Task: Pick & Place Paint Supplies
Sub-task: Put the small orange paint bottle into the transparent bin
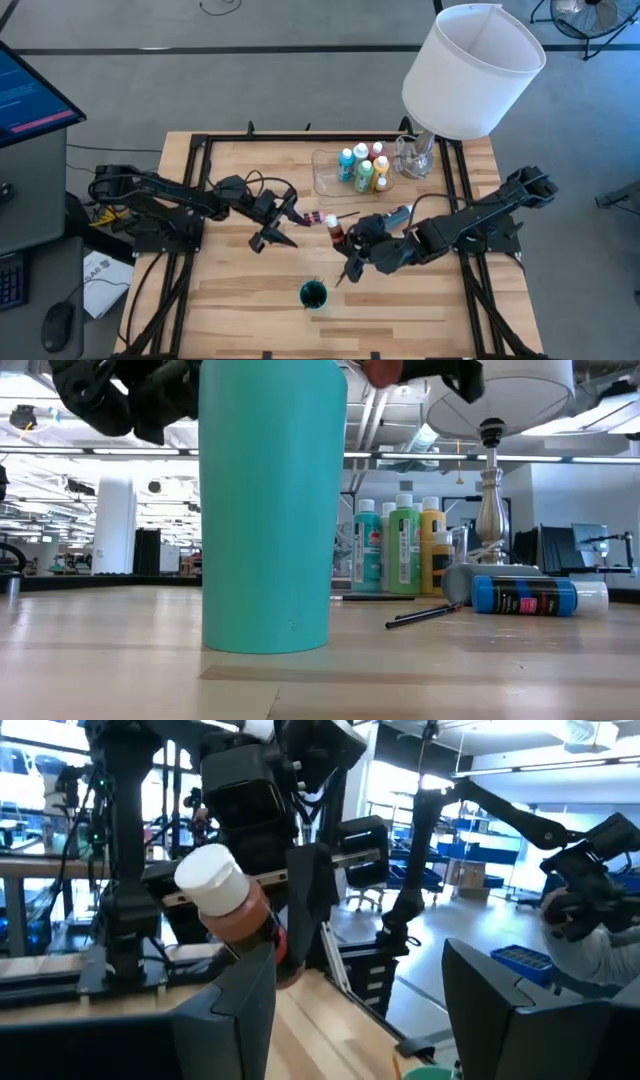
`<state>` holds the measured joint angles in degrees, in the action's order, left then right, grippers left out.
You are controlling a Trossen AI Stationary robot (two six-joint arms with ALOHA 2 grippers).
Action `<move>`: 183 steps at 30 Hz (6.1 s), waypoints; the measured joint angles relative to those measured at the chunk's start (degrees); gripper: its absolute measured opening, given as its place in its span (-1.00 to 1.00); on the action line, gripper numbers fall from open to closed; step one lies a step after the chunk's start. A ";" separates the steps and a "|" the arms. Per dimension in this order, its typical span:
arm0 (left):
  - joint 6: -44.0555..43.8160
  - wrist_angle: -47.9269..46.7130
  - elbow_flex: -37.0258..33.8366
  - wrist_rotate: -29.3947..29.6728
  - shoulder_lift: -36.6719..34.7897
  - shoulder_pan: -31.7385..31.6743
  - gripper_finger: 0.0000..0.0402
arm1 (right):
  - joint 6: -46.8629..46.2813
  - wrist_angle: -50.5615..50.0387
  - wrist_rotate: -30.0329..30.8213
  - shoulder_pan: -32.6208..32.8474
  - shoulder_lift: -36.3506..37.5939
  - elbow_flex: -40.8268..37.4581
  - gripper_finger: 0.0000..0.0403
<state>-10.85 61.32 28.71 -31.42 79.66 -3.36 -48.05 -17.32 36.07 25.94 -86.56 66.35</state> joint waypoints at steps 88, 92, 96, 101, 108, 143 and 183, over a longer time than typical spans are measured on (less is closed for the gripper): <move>5.90 -20.13 18.07 -7.56 6.97 -1.49 0.09 | 15.06 16.11 1.47 -1.32 -5.42 0.00 -0.39; 5.47 -20.15 18.07 -7.56 6.97 -0.92 0.07 | 15.08 16.11 1.47 -1.37 -5.42 0.00 -0.39; 5.44 -20.15 18.07 -7.50 6.97 -0.48 -0.09 | 15.24 16.13 1.43 -1.37 -5.42 0.00 -0.39; 5.43 -20.20 18.07 -7.17 6.97 -0.47 -0.45 | 15.51 16.25 1.18 -1.32 -5.42 0.00 -0.39; 5.08 -20.30 18.07 -7.03 6.97 -0.51 -0.75 | 15.81 16.13 1.36 -1.32 -5.42 0.00 -0.39; 11.67 -29.80 20.97 22.11 11.70 -0.41 -0.74 | -1.38 -3.17 20.19 21.25 -5.14 -1.56 0.47; 22.62 -46.16 56.34 45.47 41.59 -5.24 -0.73 | 45.28 69.23 -4.69 20.54 6.75 -46.42 0.47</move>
<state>11.77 15.16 85.06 14.04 121.25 -8.61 -2.78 51.90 31.38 46.49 -79.82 19.92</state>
